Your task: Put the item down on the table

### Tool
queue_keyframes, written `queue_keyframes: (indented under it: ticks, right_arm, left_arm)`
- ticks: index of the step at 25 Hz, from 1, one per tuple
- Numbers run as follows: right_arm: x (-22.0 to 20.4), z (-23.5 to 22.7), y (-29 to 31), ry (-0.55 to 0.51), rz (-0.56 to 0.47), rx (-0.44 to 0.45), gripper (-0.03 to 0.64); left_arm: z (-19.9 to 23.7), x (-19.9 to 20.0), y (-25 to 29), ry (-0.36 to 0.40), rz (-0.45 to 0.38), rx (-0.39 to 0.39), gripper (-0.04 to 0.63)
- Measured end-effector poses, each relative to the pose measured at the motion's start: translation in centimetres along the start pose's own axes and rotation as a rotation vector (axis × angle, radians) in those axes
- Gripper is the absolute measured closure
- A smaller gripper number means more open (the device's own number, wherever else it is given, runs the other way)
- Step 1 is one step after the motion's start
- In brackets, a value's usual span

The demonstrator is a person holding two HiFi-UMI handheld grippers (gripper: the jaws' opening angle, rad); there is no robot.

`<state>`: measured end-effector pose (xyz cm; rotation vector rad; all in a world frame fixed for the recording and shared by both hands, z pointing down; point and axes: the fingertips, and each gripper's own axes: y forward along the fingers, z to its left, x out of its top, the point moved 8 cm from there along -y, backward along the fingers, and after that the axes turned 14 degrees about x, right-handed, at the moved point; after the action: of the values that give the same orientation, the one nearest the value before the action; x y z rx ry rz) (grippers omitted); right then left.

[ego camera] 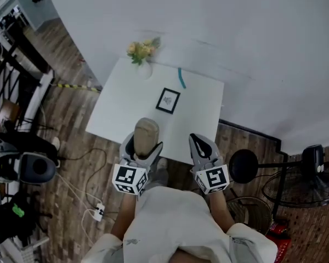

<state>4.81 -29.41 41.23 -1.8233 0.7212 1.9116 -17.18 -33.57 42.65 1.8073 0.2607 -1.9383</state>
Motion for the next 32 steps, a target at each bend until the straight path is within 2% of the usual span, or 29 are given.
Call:
queue_keyframes:
  ticks: [11, 19, 27, 32]
  right_arm:
    - [-0.6, -4.4, 5.0, 0.051, 0.047, -0.128, 0.614]
    - [-1.8, -6.9, 6.8, 0.084, 0.078, -0.204, 0.614]
    - [-3.5, -9.1, 7.2, 0.130, 0.106, -0.268, 0.614]
    - [-5.0, -10.8, 6.9, 0.156, 0.131, -0.273, 0.614]
  left_arm:
    - [2.6, 1.1, 9.0, 0.015, 0.063, -0.136, 0.179]
    - [3.1, 0.3, 14.3, 0.025, 0.114, -0.217, 0.179]
    - [2.0, -1.2, 18.4, 0.034, 0.174, -0.288, 0.179]
    - [0.5, -2.6, 20.8, 0.051, 0.211, -0.300, 0.179]
